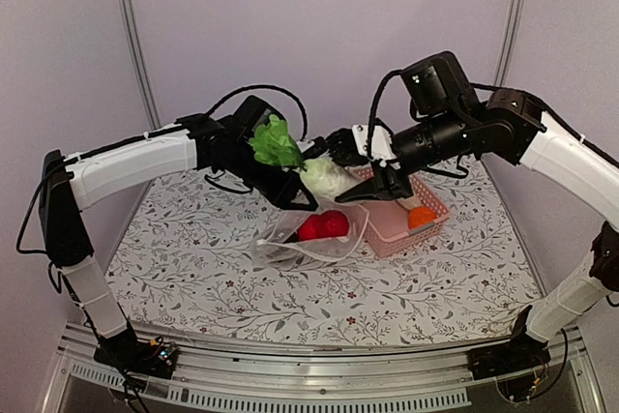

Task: Place the food in the zip-top bag and seal the zipper
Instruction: Place the fake vegetable in the zipper food storage bag.

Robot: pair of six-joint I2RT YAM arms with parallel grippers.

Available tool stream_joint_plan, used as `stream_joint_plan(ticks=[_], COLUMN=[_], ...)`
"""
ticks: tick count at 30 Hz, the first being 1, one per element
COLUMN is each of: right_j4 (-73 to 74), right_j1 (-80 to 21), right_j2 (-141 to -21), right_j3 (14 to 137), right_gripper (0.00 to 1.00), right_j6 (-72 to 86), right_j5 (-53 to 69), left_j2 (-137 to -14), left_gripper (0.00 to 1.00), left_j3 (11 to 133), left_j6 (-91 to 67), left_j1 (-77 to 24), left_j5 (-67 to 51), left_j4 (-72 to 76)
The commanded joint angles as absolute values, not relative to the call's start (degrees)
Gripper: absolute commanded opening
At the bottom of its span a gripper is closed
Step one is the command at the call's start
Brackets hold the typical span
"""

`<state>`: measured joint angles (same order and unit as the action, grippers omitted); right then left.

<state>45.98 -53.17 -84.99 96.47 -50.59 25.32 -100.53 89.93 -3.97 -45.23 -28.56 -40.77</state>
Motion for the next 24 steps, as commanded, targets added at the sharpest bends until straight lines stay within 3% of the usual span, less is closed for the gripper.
stream_joint_plan(ticks=[1,15,24], right_j4=[49.47,43.11,39.71], right_j1=[-56.42,-60.03,-60.03], right_j2=[-87.48,-94.46,-99.09], right_j3=[96.93,90.89,89.03], right_gripper=[0.24,0.24,0.23], right_j6=[-59.29,-63.64,-60.21], right_j5=[16.09,10.53,0.37], left_j2=[-99.89,-100.73,-100.81], left_gripper=[0.0,0.0,0.0], left_j3=[90.8,94.66,94.06], left_j6=[-2.3,-0.09,-0.09], left_j1=[-45.82,-45.13,-44.78], left_j5=[-30.51,-28.92,-28.92], left_j4=[-44.86,-48.87,-48.87])
